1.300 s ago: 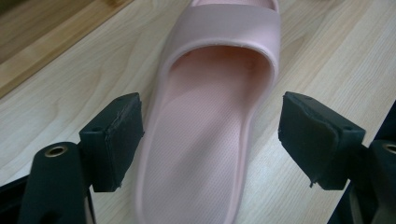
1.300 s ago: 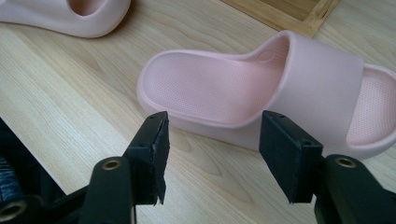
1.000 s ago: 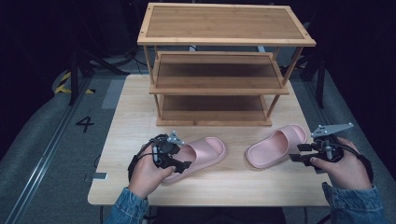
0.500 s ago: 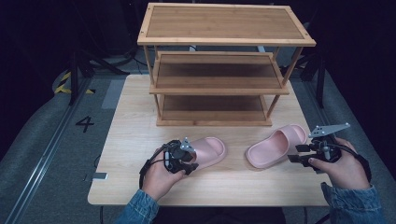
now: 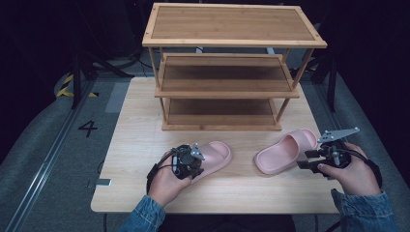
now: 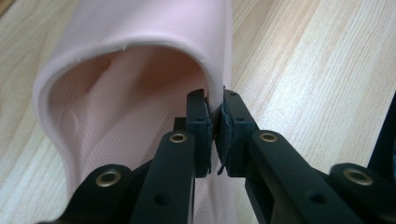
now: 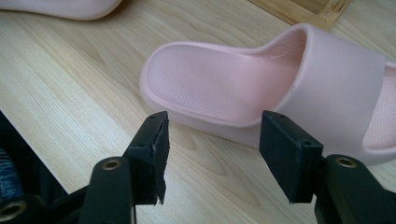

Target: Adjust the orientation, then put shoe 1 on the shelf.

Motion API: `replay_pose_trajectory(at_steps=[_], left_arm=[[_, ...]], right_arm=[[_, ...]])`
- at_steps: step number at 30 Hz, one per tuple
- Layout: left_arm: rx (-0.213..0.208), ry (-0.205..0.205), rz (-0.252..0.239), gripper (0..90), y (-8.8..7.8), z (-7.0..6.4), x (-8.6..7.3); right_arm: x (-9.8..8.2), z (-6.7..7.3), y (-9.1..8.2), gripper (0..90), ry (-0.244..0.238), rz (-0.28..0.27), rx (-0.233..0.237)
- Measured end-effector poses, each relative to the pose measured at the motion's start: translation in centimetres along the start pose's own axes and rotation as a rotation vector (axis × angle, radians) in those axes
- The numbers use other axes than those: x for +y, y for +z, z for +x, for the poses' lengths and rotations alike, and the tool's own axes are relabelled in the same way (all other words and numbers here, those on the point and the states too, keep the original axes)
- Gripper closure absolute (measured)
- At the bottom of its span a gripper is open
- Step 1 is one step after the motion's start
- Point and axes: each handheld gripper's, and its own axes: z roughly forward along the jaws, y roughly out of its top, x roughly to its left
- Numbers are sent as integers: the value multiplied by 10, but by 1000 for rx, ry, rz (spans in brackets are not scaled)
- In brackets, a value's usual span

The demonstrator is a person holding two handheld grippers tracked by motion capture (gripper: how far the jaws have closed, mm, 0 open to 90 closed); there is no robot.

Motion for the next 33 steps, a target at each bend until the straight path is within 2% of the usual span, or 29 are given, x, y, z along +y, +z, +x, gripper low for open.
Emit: replay_pose_trajectory(at_steps=[3, 8, 10, 11, 14, 20, 24, 33], left_arm=[[0, -10, 10, 836, -8, 1, 0], [-28, -1, 35, 837, -21, 1, 5], [-35, -4, 51, 837, -29, 2, 9], [-34, 0, 39, 838, -32, 2, 11], [-28, 13, 51, 838, -45, 5, 19], [-16, 29, 12, 837, -72, 7, 38], [-22, 28, -6, 836, -81, 8, 44], [-1, 41, -48, 836, -111, 9, 62]], right_arm=[[0, -1, 1, 436, 1, 0, 4], [-1, -1, 1, 436, 8, 0, 5], [-2, -2, 0, 436, 13, -1, 1], [-2, -3, 0, 436, 15, -2, 1], [-3, -4, -1, 436, 21, -1, -4], [-4, -5, -4, 435, 27, -9, -3], [-4, -5, -4, 435, 24, -11, -4], [-6, -6, -3, 435, 29, -8, -9]])
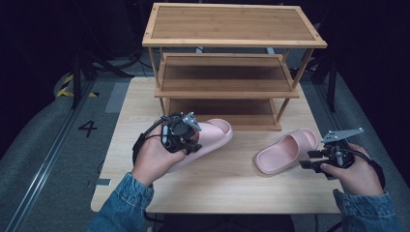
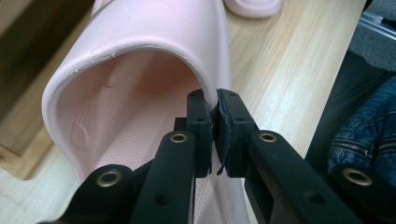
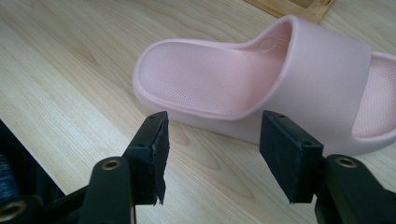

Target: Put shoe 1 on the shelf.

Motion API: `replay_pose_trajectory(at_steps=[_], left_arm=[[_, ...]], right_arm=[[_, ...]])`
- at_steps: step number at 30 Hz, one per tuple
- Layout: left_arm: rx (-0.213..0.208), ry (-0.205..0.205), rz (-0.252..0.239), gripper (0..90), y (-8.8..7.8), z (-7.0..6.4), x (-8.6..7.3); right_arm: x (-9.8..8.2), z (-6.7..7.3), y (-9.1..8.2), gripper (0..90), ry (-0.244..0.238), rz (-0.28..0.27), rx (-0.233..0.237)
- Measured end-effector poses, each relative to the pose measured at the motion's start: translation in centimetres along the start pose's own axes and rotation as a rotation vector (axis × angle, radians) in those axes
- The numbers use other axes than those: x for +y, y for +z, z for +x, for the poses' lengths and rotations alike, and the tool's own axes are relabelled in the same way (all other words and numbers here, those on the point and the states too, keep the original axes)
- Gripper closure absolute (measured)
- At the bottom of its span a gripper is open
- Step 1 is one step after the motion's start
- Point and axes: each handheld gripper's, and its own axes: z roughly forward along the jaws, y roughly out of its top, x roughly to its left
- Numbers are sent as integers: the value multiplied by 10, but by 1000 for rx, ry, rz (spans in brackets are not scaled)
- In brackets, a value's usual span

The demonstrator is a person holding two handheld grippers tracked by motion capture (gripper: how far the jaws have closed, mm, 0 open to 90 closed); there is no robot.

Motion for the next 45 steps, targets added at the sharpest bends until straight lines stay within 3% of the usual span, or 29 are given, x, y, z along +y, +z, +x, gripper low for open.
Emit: replay_pose_trajectory(at_steps=[15, 21, 24, 32, 45], left_arm=[[7, 34, -40, 835, -32, 3, 28], [39, 33, -56, 835, -40, 9, 38], [72, 50, -55, 831, -43, 17, 47], [100, 43, -79, 829, -46, 34, 62], [161, 28, -58, 826, -40, 68, 88]], right_arm=[[-3, 3, -4, 448, -2, -9, -7], [-3, 5, -4, 450, -4, -12, -8], [-5, 6, -4, 450, -5, -11, -4], [-11, 5, -7, 450, 6, -9, -12], [-20, 3, -12, 450, 28, -13, -20]])
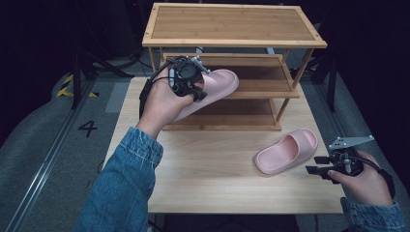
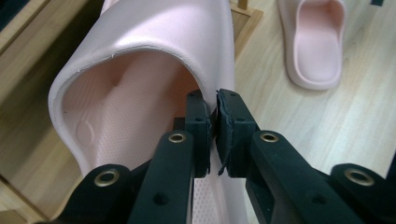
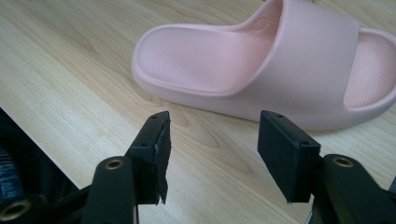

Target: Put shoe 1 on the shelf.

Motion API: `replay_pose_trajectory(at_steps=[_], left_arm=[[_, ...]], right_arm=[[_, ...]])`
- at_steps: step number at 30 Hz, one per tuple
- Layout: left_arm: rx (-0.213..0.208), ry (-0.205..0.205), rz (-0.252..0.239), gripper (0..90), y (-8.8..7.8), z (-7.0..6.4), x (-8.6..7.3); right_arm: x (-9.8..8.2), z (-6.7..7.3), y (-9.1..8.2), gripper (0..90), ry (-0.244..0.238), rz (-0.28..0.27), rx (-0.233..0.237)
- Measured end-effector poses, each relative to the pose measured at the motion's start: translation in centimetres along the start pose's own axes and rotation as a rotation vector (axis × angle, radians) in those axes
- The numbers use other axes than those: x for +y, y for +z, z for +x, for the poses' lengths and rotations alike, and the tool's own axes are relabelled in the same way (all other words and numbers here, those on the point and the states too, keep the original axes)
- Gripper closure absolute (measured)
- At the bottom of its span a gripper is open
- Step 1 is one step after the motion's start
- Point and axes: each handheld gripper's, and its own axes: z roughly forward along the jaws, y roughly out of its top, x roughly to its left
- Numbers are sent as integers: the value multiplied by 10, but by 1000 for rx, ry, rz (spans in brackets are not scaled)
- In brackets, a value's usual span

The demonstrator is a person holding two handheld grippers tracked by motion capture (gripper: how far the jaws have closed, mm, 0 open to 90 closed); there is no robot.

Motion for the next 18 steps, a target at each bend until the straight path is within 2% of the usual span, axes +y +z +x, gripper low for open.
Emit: replay_pose_trajectory(at_steps=[3, 10, 13, 18], left_arm=[[39, -8, -11, 818, 7, 8, 3], [81, -21, -8, 816, 16, 21, 11], [105, -42, -22, 821, 20, 25, 12], [121, -62, -14, 827, 29, 31, 14]], right_arm=[[1, 1, 1, 450, -6, 4, 2], [2, 3, 1, 450, -14, 2, 5], [1, 1, 1, 450, -11, 4, 2], [1, 2, 2, 450, -12, 3, 7]])
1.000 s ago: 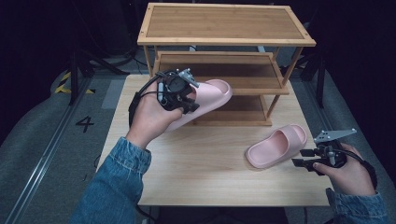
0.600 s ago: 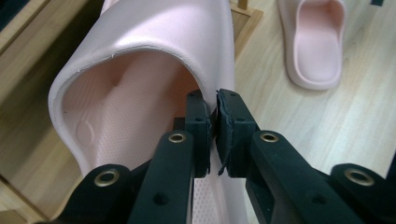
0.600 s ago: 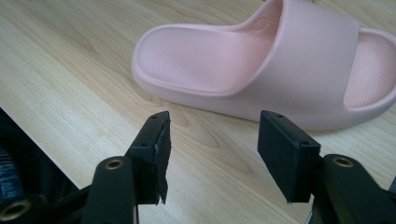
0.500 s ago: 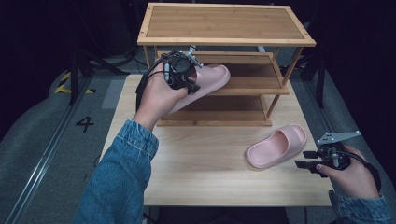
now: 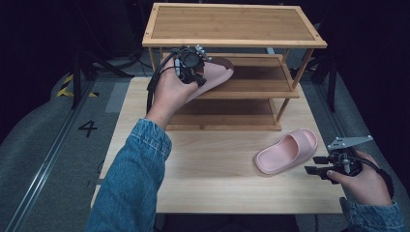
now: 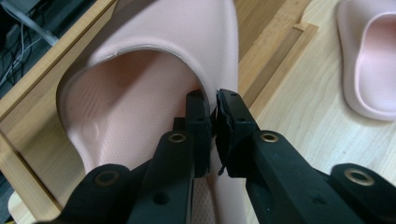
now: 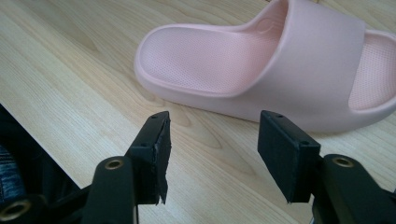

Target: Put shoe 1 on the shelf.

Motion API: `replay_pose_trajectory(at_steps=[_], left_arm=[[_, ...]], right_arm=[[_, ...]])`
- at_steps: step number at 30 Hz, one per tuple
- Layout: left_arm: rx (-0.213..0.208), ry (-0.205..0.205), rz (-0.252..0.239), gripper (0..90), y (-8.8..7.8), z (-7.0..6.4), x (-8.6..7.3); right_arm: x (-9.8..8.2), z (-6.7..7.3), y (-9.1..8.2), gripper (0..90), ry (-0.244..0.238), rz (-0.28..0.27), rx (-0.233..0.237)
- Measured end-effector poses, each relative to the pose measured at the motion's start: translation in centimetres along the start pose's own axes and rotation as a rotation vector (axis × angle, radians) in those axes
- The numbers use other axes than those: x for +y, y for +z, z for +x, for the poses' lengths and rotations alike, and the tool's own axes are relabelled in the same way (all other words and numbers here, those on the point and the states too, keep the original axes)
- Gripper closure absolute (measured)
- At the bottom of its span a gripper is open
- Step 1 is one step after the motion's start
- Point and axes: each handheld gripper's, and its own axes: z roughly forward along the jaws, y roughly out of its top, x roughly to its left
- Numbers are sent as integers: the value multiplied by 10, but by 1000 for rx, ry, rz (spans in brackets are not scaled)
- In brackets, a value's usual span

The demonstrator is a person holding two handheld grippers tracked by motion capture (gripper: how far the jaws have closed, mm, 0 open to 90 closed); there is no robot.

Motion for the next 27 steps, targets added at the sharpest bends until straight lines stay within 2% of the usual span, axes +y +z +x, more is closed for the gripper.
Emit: replay_pose_trajectory(at_steps=[1, 3, 5, 7, 10, 11, 12, 17, 20, 22, 23, 26, 27], left_arm=[[1, -15, 0, 827, 2, 0, 0], [12, -18, -7, 827, 6, 1, 1], [31, -5, -20, 828, 8, -1, 3], [51, -10, -33, 828, 10, -4, 5], [50, -25, -51, 828, 14, -7, 6], [47, -11, -40, 828, 16, -8, 7], [39, -15, -35, 829, 17, -9, 7], [64, -8, -27, 831, 25, -14, 7], [53, -37, -31, 828, 32, -12, 6], [69, -39, -41, 829, 37, -11, 6], [76, -40, -31, 829, 39, -10, 7], [72, -64, -37, 832, 45, -7, 7], [64, -107, -58, 832, 47, -9, 6]], right_arm=[[0, 0, 0, 450, 0, 0, 1], [0, 0, 0, 450, -2, 1, 2], [0, 1, 1, 449, -3, 1, 1], [0, 1, 0, 449, -2, 2, -2], [1, 3, -5, 450, -3, -8, -14], [1, 4, -6, 450, -7, -12, -17], [2, 5, -8, 450, -8, -17, -17], [3, 7, -8, 449, -20, -14, -15], [4, 9, -6, 448, -22, -11, -10], [4, 11, -6, 447, -23, -9, -5], [4, 11, -6, 447, -27, -10, -5], [5, 14, -8, 446, -36, -14, -4], [6, 15, -8, 446, -38, -16, -5]])
